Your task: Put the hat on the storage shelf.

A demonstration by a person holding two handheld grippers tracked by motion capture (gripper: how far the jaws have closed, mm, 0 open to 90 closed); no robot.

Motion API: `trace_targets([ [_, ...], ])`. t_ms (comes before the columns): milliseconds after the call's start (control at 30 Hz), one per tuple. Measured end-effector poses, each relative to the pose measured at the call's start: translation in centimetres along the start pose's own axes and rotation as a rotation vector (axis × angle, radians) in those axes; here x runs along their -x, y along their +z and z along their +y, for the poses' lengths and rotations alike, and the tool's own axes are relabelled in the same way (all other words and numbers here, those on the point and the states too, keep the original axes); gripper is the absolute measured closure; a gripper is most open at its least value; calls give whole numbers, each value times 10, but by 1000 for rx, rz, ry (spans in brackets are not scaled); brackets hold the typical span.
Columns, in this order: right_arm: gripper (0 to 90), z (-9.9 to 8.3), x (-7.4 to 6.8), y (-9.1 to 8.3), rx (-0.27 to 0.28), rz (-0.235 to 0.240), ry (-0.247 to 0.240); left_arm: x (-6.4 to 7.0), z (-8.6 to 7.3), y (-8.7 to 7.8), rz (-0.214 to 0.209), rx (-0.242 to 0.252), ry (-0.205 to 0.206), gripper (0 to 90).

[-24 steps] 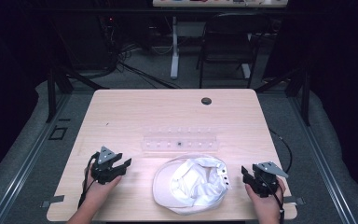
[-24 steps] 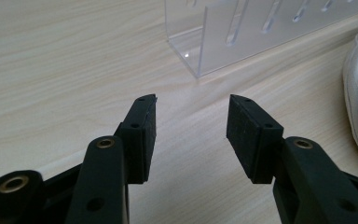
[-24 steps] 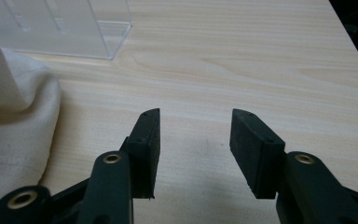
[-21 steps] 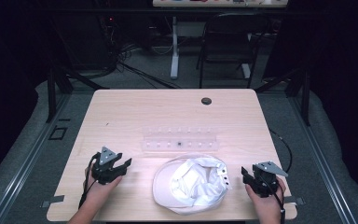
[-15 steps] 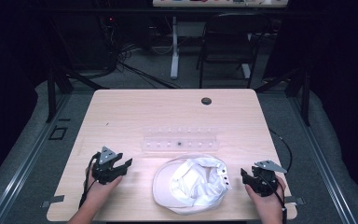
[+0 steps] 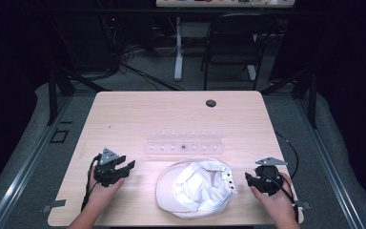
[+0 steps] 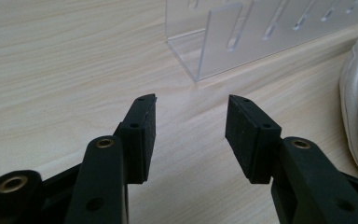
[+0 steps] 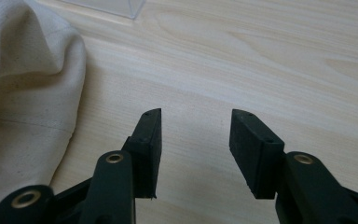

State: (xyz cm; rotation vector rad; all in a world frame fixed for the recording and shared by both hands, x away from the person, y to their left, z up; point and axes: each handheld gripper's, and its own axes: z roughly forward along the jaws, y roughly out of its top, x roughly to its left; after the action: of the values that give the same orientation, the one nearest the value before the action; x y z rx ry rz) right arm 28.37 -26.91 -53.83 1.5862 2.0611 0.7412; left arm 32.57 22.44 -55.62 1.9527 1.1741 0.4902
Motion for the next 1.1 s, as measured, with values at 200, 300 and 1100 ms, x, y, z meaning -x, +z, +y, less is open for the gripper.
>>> trace_targets([
  [200,563,13,-3,-9,-69,25,8,-1,-1,1,7,1,-16,512],
  [300,564,19,-4,-13,-100,46,10,-1,-2,1,-5,-6,-13,516],
  [1100,641,53,-1,-10,-278,186,101,3,-3,4,-16,-12,-8,528],
])
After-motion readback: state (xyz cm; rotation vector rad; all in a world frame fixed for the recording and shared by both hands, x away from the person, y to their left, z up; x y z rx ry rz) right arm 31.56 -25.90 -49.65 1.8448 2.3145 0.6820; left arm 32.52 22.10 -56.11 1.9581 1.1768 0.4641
